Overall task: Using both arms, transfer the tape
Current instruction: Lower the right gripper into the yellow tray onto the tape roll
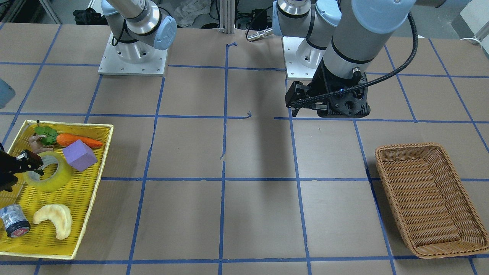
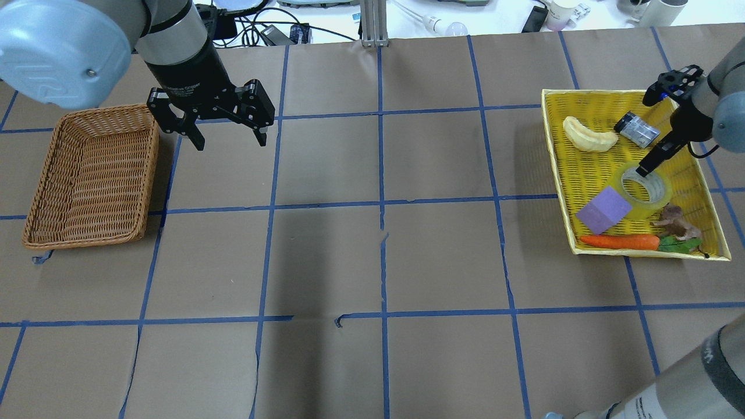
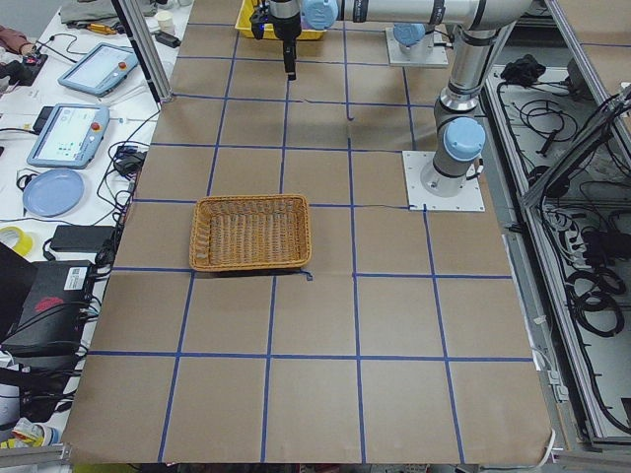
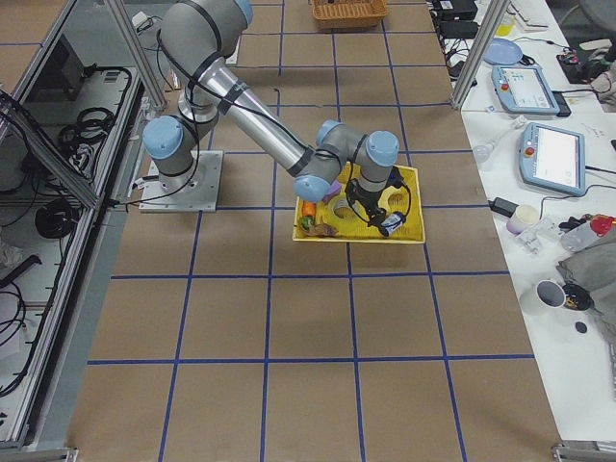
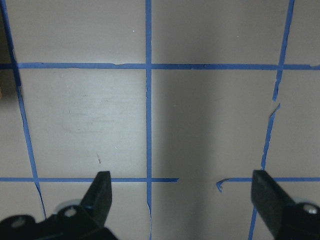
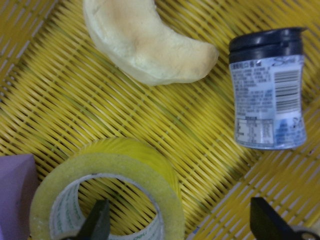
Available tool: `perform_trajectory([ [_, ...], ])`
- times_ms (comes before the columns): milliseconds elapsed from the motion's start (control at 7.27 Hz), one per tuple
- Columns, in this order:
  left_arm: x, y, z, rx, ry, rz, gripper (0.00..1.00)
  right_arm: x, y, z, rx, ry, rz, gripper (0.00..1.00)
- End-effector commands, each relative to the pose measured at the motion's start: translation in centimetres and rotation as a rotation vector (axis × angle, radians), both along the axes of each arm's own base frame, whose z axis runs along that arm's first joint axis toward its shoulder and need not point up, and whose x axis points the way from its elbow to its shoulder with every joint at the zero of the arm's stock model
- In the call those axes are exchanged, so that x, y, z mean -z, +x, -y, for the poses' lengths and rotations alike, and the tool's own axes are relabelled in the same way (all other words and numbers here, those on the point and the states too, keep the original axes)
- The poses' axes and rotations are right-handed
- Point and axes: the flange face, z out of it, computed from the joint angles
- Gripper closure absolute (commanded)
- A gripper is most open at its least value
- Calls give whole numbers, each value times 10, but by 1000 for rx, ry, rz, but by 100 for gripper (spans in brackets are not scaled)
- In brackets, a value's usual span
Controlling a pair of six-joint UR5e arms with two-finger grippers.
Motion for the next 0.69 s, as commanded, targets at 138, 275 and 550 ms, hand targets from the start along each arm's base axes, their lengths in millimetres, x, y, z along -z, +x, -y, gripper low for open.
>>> perform_trajectory([
  [138, 0, 0, 0, 0, 0, 0, 0, 20, 3, -14, 7, 56, -15, 100],
  [275, 1, 0, 1, 0, 2, -1, 0, 18, 2, -13, 10, 52, -19, 100],
  [550, 1, 0, 1, 0, 2, -1, 0, 0, -3, -4, 10, 16, -38, 100],
])
